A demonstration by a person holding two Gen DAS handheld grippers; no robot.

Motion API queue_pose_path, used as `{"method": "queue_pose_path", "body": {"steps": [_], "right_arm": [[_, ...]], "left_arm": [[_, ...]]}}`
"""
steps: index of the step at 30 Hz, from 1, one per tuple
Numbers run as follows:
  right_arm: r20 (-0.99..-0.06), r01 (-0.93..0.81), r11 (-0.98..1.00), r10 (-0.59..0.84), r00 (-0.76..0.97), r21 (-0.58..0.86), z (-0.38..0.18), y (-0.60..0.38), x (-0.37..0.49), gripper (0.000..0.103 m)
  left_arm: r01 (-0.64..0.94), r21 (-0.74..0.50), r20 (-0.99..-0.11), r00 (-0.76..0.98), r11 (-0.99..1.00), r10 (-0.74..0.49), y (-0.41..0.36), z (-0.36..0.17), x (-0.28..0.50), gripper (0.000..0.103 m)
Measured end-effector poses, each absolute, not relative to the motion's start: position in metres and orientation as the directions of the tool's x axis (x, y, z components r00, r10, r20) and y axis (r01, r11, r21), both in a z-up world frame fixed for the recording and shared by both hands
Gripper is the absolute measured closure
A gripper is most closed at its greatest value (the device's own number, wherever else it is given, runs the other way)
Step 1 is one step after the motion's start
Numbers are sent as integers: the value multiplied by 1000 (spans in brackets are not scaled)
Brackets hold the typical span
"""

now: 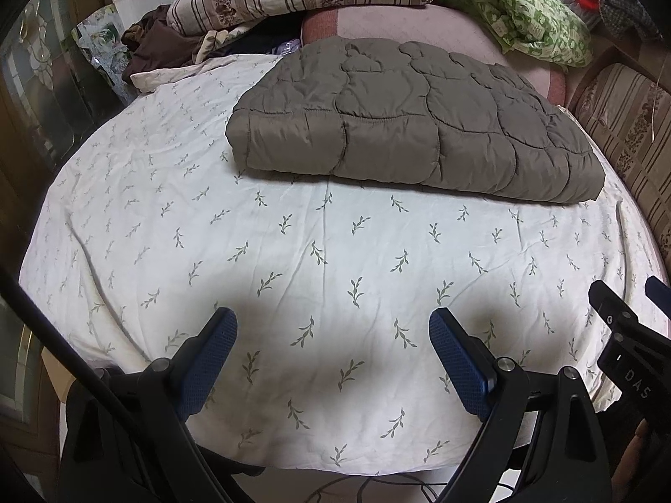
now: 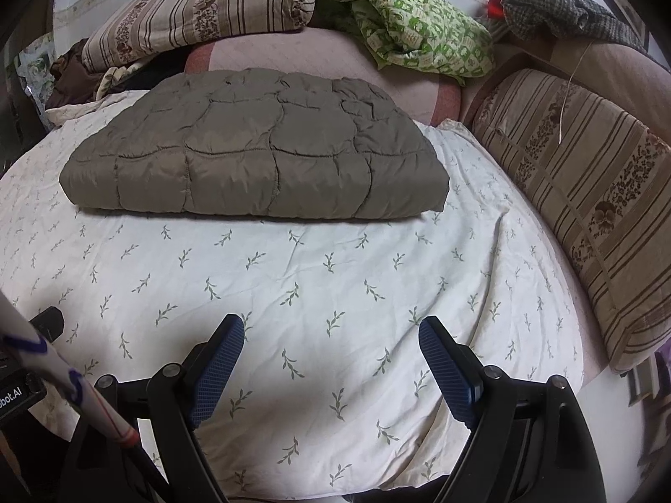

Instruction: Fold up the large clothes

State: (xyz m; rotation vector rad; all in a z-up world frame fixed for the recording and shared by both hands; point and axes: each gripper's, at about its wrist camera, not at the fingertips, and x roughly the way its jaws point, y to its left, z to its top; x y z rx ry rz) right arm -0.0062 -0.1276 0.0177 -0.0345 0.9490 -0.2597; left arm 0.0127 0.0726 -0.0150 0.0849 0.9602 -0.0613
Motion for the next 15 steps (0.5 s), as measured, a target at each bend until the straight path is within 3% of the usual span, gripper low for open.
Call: {"method": "queue_pose_path", "body": {"steps": [15], "right_arm": [[-811,202,970,-225,541,-135,11,-131,-3,14]], "left_arm": [[97,46,-826,563,994,-17,71,-19,16,11]]}}
